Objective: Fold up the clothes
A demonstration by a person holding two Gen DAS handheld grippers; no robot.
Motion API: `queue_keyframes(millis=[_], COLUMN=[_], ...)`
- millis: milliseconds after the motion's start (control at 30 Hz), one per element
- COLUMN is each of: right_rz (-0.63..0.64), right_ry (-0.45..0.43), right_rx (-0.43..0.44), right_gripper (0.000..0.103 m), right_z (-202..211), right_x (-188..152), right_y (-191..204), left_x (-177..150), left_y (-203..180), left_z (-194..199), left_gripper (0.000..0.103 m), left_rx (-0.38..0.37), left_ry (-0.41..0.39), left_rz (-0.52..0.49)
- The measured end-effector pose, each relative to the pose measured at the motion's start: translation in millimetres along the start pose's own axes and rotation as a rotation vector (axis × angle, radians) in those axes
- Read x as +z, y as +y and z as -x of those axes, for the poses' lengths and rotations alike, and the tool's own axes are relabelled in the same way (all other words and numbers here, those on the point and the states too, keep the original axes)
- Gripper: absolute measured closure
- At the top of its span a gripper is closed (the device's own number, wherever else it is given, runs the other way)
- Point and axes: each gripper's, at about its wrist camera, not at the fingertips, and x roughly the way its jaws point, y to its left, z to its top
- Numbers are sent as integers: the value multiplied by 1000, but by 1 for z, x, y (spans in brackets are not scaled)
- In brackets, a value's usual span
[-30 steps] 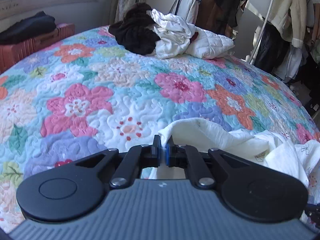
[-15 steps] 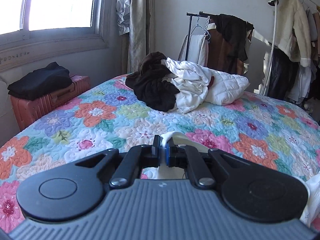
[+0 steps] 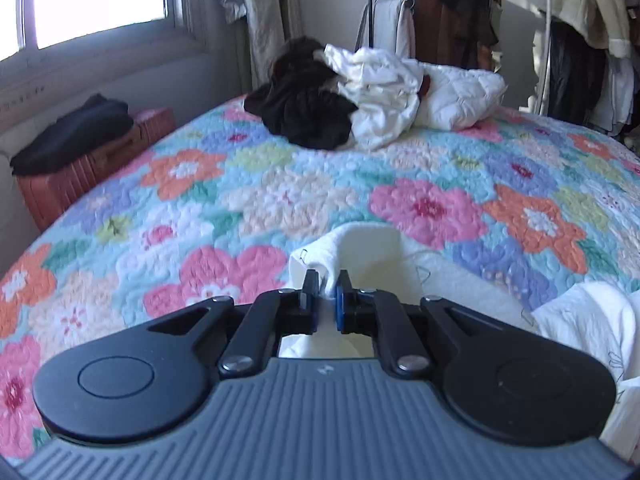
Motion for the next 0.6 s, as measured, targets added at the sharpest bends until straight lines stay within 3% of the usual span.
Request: queue_keyframes(millis=[33, 133, 167, 367, 500, 600], right_rz=[13, 85, 83, 68, 38, 16], right_ry=[3, -35, -49, -87, -53, -22], right_rx=[-22, -130, -144, -137, -60, -42], right_gripper=[101, 102, 102, 102, 102, 101], right_z=[2, 9, 12, 32, 28, 24], right_x=[-1, -4, -4, 0, -5, -15], right_y=[0, 9, 7, 1, 4, 11], left_x=[-4, -12, -14, -29, -38, -45], left_y=[3, 6, 6, -4, -27, -56], left_z=[1, 17, 25, 66, 64, 51], left_gripper=[84, 44, 39, 32, 30, 28], left_rx=[-12, -45, -61, -226, -417, -487], left_ry=[25, 85, 94, 71, 122, 171], left_rz=[20, 63, 79, 110, 122, 95])
